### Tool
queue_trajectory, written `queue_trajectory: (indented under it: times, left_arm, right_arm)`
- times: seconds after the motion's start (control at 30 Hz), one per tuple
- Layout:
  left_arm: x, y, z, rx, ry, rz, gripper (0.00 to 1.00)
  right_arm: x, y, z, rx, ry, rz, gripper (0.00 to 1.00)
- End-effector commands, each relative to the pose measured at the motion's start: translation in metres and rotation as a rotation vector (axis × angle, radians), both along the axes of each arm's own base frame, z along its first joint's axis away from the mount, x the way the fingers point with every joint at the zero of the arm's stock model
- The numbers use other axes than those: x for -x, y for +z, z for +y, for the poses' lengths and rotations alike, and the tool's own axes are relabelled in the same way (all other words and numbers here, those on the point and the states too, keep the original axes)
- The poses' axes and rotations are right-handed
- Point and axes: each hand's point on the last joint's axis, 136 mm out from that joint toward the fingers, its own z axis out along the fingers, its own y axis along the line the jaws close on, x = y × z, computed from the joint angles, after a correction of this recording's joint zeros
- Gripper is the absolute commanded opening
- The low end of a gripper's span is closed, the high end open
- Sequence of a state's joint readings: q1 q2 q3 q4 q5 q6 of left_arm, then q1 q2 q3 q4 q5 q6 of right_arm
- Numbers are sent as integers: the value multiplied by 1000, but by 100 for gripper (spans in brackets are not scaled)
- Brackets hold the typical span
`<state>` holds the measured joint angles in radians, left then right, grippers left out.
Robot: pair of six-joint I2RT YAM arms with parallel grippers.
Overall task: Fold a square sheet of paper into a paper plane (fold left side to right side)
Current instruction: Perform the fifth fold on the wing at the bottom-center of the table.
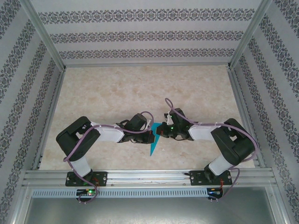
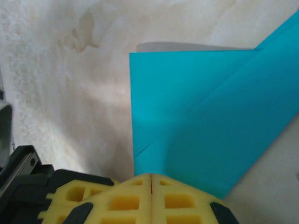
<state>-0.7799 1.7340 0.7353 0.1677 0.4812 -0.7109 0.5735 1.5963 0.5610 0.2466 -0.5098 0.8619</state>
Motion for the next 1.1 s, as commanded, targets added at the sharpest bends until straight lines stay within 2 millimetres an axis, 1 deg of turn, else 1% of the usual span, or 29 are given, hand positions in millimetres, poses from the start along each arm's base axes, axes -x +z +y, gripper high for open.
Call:
queue_trajectory:
  times: [0.0, 0.13, 0.27, 0.33, 0.4, 0.5, 0.57, 0.63, 0.73, 0.8, 0.93, 1.07]
  left_arm:
    - [26, -42, 42, -218, 28, 106, 0]
    - [24, -39, 39, -207, 25, 98, 0]
    - [17, -24, 31, -171, 17, 70, 0]
    - [12, -11, 25, -151, 8, 48, 0]
    - [5, 7, 18, -119, 2, 21, 2]
    - [-2, 37, 9, -68, -3, -21, 2]
    - [-3, 54, 7, -36, -7, -35, 2]
    - [2, 65, 7, -16, -11, -21, 2]
    - [15, 72, 6, 28, -22, 35, 2]
    - [24, 71, 4, 60, -22, 92, 2]
    - [35, 74, -10, 146, -42, 148, 2]
    - [37, 64, -15, 147, -48, 175, 1]
  right_arm:
    - [-12, 5, 10, -24, -12, -27, 0]
    - [-8, -9, 4, 12, -34, 8, 0]
    - [2, -27, -6, 69, -45, 59, 0]
    - [7, -37, -13, 102, -50, 81, 0]
    - [13, -46, -18, 128, -53, 104, 0]
    - [20, -55, -22, 150, -57, 121, 0]
    - [22, -58, -24, 160, -61, 121, 0]
    - [23, -58, -25, 161, -65, 118, 0]
    - [24, -58, -25, 166, -69, 112, 0]
    - [25, -58, -25, 168, -65, 115, 0]
    - [25, -59, -25, 168, -61, 118, 0]
    - [25, -59, -24, 169, -60, 119, 0]
